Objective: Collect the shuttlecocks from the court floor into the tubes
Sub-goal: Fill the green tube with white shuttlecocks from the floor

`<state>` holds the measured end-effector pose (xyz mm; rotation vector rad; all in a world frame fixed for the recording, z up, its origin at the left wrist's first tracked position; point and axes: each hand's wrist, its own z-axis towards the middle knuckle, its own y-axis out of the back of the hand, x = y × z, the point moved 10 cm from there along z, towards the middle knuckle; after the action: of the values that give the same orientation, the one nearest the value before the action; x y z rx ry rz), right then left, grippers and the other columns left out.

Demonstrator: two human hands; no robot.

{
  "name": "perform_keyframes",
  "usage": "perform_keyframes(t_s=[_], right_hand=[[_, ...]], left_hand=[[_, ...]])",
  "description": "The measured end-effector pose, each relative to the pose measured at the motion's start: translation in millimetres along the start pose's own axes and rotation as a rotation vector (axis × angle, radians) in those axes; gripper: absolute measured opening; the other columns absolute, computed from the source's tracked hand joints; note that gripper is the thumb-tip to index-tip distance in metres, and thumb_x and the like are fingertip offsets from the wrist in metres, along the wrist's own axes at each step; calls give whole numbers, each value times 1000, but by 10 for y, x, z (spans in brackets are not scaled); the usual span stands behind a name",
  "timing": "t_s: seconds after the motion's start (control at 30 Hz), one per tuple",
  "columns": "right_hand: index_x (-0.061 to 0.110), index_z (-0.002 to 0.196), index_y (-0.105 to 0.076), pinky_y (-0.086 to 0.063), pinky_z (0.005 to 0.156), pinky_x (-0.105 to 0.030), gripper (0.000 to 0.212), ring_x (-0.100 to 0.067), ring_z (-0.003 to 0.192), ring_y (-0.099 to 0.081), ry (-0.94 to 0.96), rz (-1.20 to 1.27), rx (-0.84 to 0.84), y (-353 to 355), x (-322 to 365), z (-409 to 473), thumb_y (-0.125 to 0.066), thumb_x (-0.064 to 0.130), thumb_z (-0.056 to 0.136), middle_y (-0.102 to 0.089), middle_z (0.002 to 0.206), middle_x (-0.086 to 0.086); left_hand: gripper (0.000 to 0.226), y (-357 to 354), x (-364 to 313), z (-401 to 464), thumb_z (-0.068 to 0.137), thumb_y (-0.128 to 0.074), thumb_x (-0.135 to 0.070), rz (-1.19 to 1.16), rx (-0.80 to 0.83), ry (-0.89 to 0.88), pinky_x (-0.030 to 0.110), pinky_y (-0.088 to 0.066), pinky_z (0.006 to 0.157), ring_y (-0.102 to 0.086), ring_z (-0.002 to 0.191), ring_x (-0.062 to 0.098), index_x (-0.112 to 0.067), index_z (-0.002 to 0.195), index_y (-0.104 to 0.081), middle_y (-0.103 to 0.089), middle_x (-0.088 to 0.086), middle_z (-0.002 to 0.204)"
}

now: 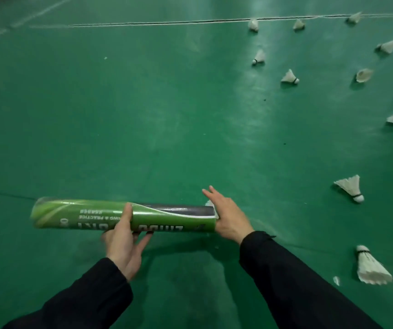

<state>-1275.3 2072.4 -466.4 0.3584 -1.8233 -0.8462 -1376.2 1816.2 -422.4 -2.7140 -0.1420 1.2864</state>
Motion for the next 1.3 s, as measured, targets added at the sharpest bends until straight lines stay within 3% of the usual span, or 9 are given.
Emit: perform_keyframes(t_s=[0.2, 0.3, 0.43, 0.7, 0.8, 0.93, 1.03, 1.13, 1.3], right_hand=[[31, 142, -49, -47, 103, -44, 51, -27, 123, -53, 100, -512, 113, -389, -65, 338, -50, 14, 94, -60, 140, -4], [24, 111, -64, -59, 86, -42, 16, -22, 94, -67, -180, 172, -218, 61, -256, 21, -63, 25, 96, -72, 107, -2], [17, 99, -67, -58, 82, -27, 17, -12, 89, -71, -196, 930, -596, 635, -253, -755, -79, 15, 87, -75, 95, -4], [31, 137, -59, -41, 112, -26, 50, -7, 133, -53, 51, 800, -176, 626, -4, -1389, -40, 13, 95, -61, 141, 12], [45, 127, -59, -43, 105, -19, 43, 1, 125, -56, 56, 741, -102, 841, -135, -1585, -48, 21, 93, -62, 130, 30], [19, 100, -71, -48, 94, -17, 31, -1, 103, -66, -97, 918, -529, 1438, -837, -2132, -45, 35, 99, -75, 103, 16], [31, 124, -63, -37, 117, -36, 34, -8, 129, -51, -458, 387, -866, 1762, -1847, -2758, -50, 22, 94, -61, 138, 13], [38, 149, -41, -28, 120, -39, 58, -20, 144, -37, -656, -109, -417, 1496, -2596, -2833, -55, 14, 99, -33, 163, 3], [36, 112, -71, -52, 86, -30, 20, -11, 97, -66, -579, 691, -688, 1704, -2722, -3029, -58, 24, 101, -72, 114, 8]], left_hand=[[46, 496, -287, 187, 99, -62, -43, -56, -121, -34, 49, -54, 93, -61, 118, 27, -17, 136, -55, -64, 13, 129], [39, 442, -281, 245, 99, -61, -45, -68, -100, 6, 47, -54, 89, -61, 115, 28, -21, 129, -56, -63, 14, 126], [50, 96, -22, 246, 98, -60, -48, -31, 2, 33, 45, -54, 83, -63, 117, 27, -22, 141, -53, -64, 12, 131], [52, -931, 565, -149, 99, -57, -51, 125, 261, 74, 45, -54, 88, -64, 121, 25, -19, 140, -56, -67, 10, 132], [51, -1344, 766, -312, 98, -59, -51, 186, 345, 58, 46, -55, 89, -62, 120, 24, -14, 133, -59, -67, 8, 125], [37, -1843, 1096, -575, 99, -59, -48, 241, 406, 63, 46, -55, 92, -63, 118, 24, -17, 119, -61, -67, 8, 119], [30, -2043, 1318, -783, 101, -56, -46, 251, 382, 108, 47, -52, 101, -63, 115, 24, -18, 111, -60, -64, 8, 116], [38, -2170, 1503, -1045, 102, -56, -45, 320, 406, 132, 44, -55, 89, -63, 116, 25, -14, 124, -61, -64, 10, 121], [35, -2591, 1216, -1187, 100, -61, -40, 463, 450, 9, 42, -60, 75, -65, 108, 26, -11, 120, -60, -64, 7, 112]])
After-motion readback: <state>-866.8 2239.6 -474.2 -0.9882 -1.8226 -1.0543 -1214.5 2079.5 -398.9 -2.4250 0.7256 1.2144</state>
